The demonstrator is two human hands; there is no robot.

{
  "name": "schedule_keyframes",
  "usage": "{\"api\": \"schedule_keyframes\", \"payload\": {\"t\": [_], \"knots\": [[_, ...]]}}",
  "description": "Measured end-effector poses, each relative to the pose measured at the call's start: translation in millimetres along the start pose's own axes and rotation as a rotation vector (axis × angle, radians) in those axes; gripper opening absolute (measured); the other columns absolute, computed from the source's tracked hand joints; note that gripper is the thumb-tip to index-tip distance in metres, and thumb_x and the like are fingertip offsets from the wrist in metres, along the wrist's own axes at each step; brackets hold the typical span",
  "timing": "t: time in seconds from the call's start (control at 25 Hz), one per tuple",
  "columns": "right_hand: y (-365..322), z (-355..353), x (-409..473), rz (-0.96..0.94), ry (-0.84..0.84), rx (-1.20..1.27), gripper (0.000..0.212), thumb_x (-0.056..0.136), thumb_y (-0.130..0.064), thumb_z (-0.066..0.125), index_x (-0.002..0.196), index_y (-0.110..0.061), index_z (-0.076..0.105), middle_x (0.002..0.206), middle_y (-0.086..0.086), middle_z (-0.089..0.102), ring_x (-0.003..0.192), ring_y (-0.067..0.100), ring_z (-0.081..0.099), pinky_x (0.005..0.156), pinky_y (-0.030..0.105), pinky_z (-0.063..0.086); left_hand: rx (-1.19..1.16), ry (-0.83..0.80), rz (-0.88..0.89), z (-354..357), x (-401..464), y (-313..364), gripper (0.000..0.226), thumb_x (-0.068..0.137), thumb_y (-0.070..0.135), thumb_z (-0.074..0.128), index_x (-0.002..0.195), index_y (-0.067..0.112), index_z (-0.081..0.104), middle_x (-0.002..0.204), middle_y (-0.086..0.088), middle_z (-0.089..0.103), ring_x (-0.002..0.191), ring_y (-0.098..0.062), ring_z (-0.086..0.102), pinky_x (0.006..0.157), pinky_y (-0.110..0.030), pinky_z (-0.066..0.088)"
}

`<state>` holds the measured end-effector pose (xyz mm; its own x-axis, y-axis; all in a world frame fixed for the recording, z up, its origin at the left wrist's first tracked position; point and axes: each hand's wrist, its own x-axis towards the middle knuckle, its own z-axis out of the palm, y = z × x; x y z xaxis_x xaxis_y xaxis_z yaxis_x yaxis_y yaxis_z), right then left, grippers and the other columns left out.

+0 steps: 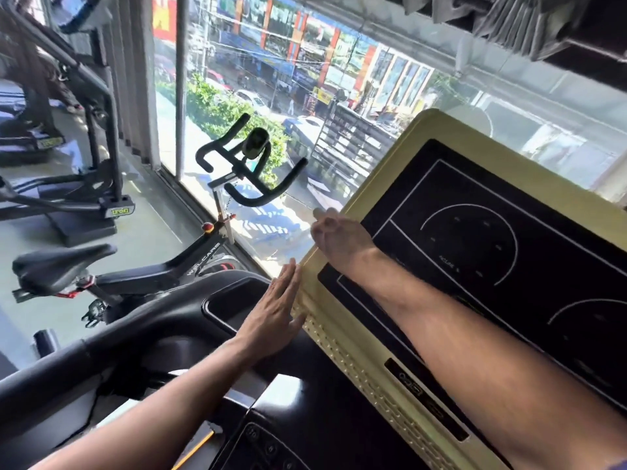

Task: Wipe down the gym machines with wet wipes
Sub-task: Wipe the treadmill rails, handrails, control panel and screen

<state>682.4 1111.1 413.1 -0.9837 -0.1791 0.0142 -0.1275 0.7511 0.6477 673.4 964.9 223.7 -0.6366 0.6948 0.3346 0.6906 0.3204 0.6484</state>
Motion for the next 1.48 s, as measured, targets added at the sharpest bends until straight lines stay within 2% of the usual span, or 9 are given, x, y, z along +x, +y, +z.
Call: {"api": "schedule_keyframes", "payload": {"t": [0.4,0.64,0.76,0.84,0.92,1.04,1.16,1.28,1.48], "knots": [[158,-46,-8,0.285,0.196,-0.074,0.013,0.095,0.0,0.054,0.1,-0.005,0.064,0.109,0.015,0.062,0.1,0.033,0.06,0.085,0.047,0.052,0.014,0.011,0.198,-29,84,36,0.077,0.106,0.055,0.028,0.162,0.023,-0.014,0.169,0.006,-0.024,0.155,-0.005,-0.021,0.129,-0.034,-0.004],[207,-54,-11,0.432,0.318,-0.062,0.018,0.089,0.007,0.068,0.106,0.002,0.065,0.108,0.017,0.059,0.089,0.032,0.058,0.067,0.041,0.055,0.041,0.054,0.394,-60,154,63,0.075,0.11,0.044,0.038,0.164,0.019,-0.007,0.171,0.003,-0.018,0.158,-0.01,-0.014,0.131,-0.038,0.003],[200,-34,-36,0.512,0.432,0.082,0.037,0.096,0.004,0.06,0.133,0.001,0.059,0.119,0.016,0.06,0.101,0.03,0.06,0.086,0.042,0.058,0.045,0.082,0.487,-64,180,71,0.073,0.111,0.042,0.038,0.165,0.017,-0.005,0.172,0.002,-0.016,0.159,-0.014,-0.012,0.131,-0.04,0.005],[184,-18,-55,0.545,0.467,0.138,0.052,0.1,0.003,0.053,0.151,-0.005,0.046,0.144,0.015,0.056,0.131,0.029,0.054,0.116,0.04,0.043,0.023,0.109,0.541,-64,195,76,0.071,0.111,0.041,0.035,0.165,0.015,-0.003,0.173,0.0,-0.014,0.159,-0.017,-0.008,0.13,-0.042,0.008],[170,-9,-67,0.564,0.461,0.145,0.059,0.103,0.004,0.048,0.158,-0.009,0.033,0.16,0.013,0.041,0.15,0.025,0.037,0.125,0.043,0.028,-0.002,0.129,0.575,-60,210,83,0.069,0.111,0.04,0.033,0.165,0.013,-0.001,0.173,-0.001,-0.012,0.16,-0.021,-0.006,0.13,-0.046,0.012],[167,-12,-71,0.547,0.51,0.149,0.056,0.094,0.006,0.058,0.148,-0.004,0.05,0.147,0.014,0.057,0.138,0.025,0.052,0.12,0.038,0.038,-0.045,0.193,0.562,-53,222,91,0.067,0.11,0.038,0.03,0.165,0.011,0.003,0.174,-0.003,-0.007,0.16,-0.023,-0.002,0.129,-0.047,0.013],[165,-25,-53,0.624,0.462,0.19,0.028,0.096,-0.003,0.064,0.124,-0.005,0.064,0.112,0.01,0.062,0.101,0.025,0.06,0.091,0.033,0.057,-0.047,0.232,0.581,-48,220,87,0.065,0.109,0.036,0.029,0.165,0.01,0.007,0.174,-0.005,-0.003,0.16,-0.024,0.001,0.129,-0.045,0.011],[167,-27,-25,0.709,0.467,0.153,0.013,0.094,-0.003,0.068,0.106,-0.001,0.063,0.092,0.007,0.049,0.085,0.024,0.049,0.068,0.032,0.042,-0.009,0.241,0.582,-47,222,86,0.065,0.109,0.035,0.029,0.165,0.011,0.006,0.174,-0.004,-0.004,0.16,-0.022,0.001,0.129,-0.046,0.011],[152,-11,-21,0.719,0.494,0.062,0.047,0.095,-0.003,0.06,0.142,-0.004,0.055,0.129,0.016,0.062,0.114,0.034,0.059,0.095,0.046,0.05,0.147,0.252,0.538,-46,219,85,0.068,0.108,0.042,0.023,0.165,0.011,0.002,0.173,-0.005,-0.006,0.16,-0.021,-0.002,0.129,-0.049,0.003]]}}
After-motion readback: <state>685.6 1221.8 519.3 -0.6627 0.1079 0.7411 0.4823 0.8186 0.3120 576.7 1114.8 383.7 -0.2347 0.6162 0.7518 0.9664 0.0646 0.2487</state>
